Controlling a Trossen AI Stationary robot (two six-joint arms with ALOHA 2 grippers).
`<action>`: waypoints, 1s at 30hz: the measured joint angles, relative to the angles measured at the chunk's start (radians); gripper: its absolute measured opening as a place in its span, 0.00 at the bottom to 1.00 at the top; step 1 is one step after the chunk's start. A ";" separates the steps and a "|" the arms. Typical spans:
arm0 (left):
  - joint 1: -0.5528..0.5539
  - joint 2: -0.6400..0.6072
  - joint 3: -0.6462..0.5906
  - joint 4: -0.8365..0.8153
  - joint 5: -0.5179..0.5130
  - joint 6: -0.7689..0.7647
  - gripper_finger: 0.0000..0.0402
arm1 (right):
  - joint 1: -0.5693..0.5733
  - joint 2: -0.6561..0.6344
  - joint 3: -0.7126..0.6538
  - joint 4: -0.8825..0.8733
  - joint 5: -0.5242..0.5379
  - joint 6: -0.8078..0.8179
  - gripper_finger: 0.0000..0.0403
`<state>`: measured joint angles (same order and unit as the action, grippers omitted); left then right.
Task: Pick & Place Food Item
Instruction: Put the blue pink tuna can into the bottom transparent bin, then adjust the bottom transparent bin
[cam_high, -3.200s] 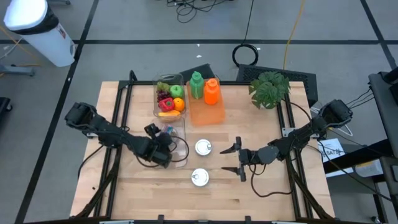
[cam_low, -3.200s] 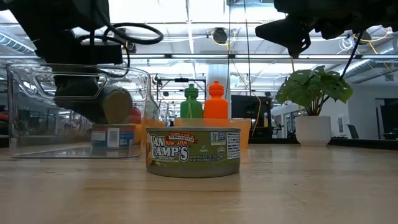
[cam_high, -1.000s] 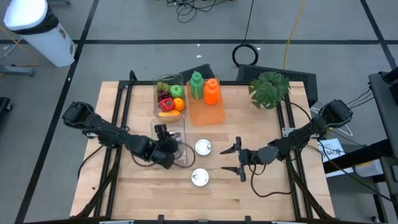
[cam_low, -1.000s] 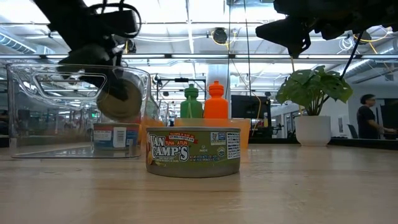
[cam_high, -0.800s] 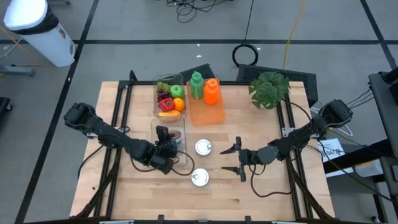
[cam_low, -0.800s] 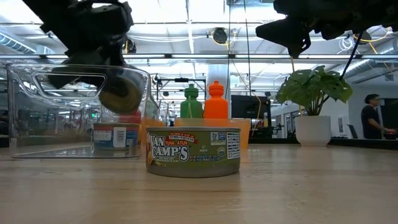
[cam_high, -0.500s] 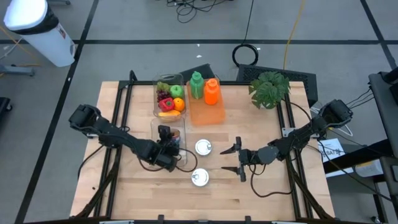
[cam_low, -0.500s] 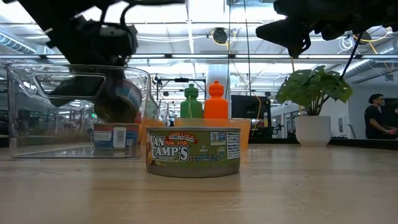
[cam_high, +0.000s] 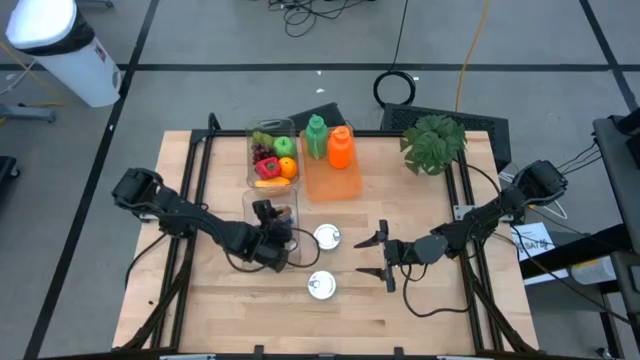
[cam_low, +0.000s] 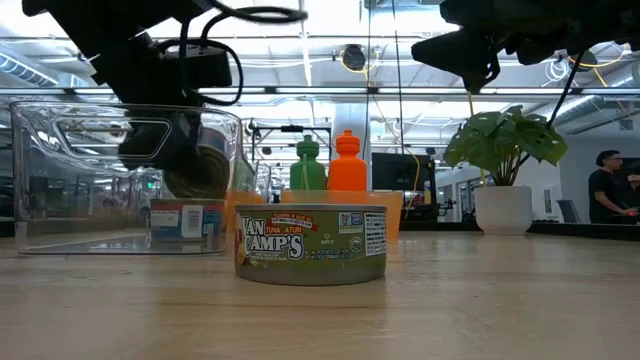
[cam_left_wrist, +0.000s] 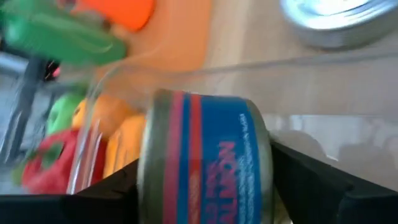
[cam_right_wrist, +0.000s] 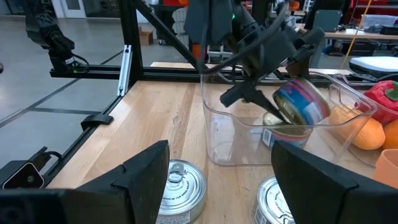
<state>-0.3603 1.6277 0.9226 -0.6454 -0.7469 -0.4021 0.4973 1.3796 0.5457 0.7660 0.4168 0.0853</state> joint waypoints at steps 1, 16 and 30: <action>0.000 -0.001 0.001 0.004 0.031 0.031 0.69 | 0.000 0.000 0.000 0.000 0.000 0.000 0.66; -0.004 -0.020 0.001 0.044 0.136 0.001 0.72 | 0.000 0.000 0.000 0.000 0.000 0.000 0.66; -0.013 -0.060 -0.001 0.051 0.209 -0.116 0.79 | 0.000 0.000 0.000 0.000 0.000 0.000 0.66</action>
<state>-0.3737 1.5680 0.9218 -0.5947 -0.5380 -0.5186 0.4973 1.3796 0.5457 0.7658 0.4168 0.0853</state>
